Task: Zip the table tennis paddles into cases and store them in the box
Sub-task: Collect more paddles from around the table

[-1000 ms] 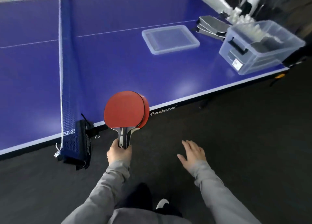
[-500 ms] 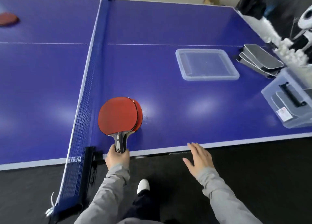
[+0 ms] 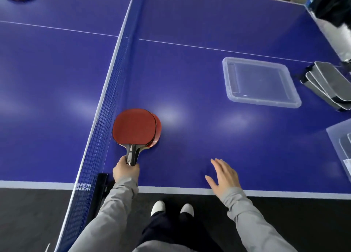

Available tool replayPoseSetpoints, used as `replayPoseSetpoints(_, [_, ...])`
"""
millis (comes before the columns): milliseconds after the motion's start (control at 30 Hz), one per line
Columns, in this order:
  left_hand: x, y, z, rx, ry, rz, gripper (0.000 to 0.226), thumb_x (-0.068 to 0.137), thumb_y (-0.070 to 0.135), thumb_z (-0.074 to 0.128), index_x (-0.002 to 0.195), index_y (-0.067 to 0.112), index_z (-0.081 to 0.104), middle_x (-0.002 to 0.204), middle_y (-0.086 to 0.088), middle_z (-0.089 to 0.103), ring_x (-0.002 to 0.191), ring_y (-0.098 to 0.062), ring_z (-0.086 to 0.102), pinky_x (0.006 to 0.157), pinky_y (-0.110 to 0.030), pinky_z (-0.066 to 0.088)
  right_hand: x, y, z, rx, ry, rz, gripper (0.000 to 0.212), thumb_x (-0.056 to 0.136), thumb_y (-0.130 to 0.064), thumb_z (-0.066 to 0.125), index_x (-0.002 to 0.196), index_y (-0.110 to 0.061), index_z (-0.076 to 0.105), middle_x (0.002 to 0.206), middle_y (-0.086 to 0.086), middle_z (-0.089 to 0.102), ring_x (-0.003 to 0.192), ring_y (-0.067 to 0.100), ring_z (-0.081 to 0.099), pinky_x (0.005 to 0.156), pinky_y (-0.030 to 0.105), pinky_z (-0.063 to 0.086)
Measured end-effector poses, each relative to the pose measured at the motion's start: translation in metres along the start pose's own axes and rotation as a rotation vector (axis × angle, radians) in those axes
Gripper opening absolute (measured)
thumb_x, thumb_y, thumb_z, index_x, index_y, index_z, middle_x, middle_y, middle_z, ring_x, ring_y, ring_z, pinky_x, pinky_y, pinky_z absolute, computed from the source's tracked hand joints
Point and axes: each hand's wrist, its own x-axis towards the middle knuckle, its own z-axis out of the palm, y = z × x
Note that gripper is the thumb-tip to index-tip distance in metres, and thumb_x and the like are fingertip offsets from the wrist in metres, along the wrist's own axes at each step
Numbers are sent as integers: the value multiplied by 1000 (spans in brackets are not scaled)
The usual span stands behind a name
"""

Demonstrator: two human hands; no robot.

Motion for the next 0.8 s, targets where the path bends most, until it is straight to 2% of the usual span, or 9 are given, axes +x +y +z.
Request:
replayPoseSetpoints(100, [6, -4, 1, 39, 0, 24, 11, 74, 8, 63, 84, 6, 61, 71, -10, 59, 75, -35, 55, 67, -32, 37, 13, -3, -3, -3, -20, -19, 64, 92, -49, 41, 146, -22, 20, 155, -2, 22, 144, 14, 15, 115, 33, 19])
replayPoseSetpoints(267, [13, -9, 5, 75, 11, 66, 22, 72, 4, 67, 93, -3, 65, 99, -19, 53, 88, -38, 56, 80, -39, 43, 23, -4, -4, -30, -49, -40, 64, 92, -49, 41, 146, -22, 19, 155, -3, 19, 144, 12, 13, 115, 32, 20])
replayPoseSetpoints(400, [20, -16, 6, 141, 18, 76, 24, 68, 4, 71, 91, -2, 67, 101, -20, 52, 94, -39, 52, 84, -46, 45, 26, -3, -3, -32, -74, -33, 65, 92, -49, 41, 147, -22, 19, 155, -3, 19, 144, 13, 13, 115, 33, 20])
replayPoseSetpoints(633, [21, -20, 8, 128, 3, 117, 33, 68, 0, 73, 100, -5, 65, 103, -25, 53, 98, -42, 50, 87, -46, 42, 22, -1, -2, -36, -87, -8, 64, 92, -50, 40, 147, -22, 19, 156, -4, 18, 144, 13, 13, 115, 33, 20])
replayPoseSetpoints(800, [21, -17, 3, 185, -70, 127, 45, 69, 10, 79, 107, -4, 59, 110, -24, 52, 107, -41, 48, 92, -48, 40, 20, -3, 1, -36, -95, -2, 64, 92, -49, 40, 147, -22, 19, 155, -3, 19, 144, 13, 14, 115, 33, 21])
